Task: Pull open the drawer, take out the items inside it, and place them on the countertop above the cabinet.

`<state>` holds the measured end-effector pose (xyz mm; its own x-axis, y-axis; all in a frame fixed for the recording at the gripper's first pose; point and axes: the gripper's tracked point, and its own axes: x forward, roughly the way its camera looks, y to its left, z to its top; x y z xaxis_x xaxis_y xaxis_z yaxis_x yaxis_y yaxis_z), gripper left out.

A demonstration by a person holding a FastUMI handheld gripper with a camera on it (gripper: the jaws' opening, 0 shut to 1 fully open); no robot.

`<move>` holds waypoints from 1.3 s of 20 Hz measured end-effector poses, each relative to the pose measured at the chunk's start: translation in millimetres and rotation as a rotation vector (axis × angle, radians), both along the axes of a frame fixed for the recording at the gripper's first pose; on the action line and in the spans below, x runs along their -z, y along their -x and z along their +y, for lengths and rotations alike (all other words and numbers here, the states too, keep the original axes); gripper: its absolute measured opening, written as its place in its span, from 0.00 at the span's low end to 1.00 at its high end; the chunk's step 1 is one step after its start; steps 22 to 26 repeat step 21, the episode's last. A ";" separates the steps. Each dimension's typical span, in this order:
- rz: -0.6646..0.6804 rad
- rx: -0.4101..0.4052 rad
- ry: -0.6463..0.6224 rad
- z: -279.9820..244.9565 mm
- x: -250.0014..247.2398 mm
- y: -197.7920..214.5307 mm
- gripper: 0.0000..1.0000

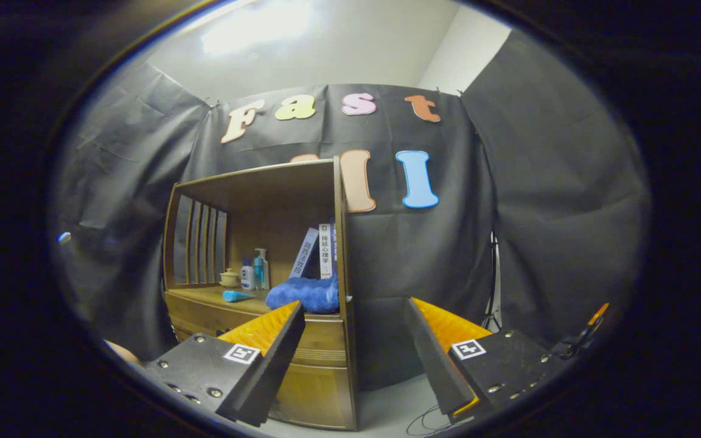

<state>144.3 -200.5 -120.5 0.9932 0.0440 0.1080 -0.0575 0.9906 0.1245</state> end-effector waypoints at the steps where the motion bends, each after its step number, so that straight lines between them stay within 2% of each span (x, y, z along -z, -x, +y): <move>1: 0.009 0.005 -0.005 -2.2 7.3 2.0 0.99; 7: 0.090 0.004 -0.029 -2.2 39.6 11.0 0.99; 12: 0.090 0.002 0.000 1.6 38.2 15.9 0.98; 16: 0.133 0.049 0.042 -9.2 49.3 11.7 0.99; 19: 0.220 0.013 0.028 -2.3 69.2 19.0 0.99; 26: 0.211 -0.007 0.036 2.2 64.4 22.5 0.99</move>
